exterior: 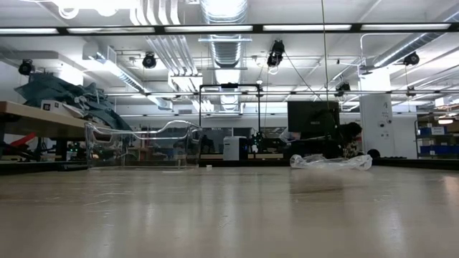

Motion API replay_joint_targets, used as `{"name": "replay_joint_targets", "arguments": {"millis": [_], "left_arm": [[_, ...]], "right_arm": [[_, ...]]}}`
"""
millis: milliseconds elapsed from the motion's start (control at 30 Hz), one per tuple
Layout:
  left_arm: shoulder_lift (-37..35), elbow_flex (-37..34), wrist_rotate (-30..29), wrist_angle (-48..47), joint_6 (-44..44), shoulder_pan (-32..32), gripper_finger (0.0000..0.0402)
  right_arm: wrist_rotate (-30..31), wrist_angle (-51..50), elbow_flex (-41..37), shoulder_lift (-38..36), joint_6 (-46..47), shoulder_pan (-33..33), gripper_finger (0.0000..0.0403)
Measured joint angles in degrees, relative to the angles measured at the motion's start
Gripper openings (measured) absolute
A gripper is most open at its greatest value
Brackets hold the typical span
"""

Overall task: Roll bandage
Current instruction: Roll the orange bandage

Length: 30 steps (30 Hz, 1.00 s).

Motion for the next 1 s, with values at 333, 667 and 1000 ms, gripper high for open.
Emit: {"name": "replay_joint_targets", "arguments": {"millis": [333, 667, 1000], "left_arm": [[0.0, 0.0, 3.27, 2.97, 3.91, 1.16, 0.0175], [0.0, 0.0, 4.62, 2.88, 4.59, 2.24, 0.0173], [0.0, 0.0, 6.67, 2.95, 4.99, 3.9, 0.0141]], "right_arm": [[0.0, 0.04, 0.0, 0.02, -0.12, 0.0, 0.0], [0.0, 0.26, 0.0, 0.07, -0.05, 0.0, 0.0], [-0.09, 0.45, 0.0, 0.07, -0.07, 0.0, 0.0]]}}
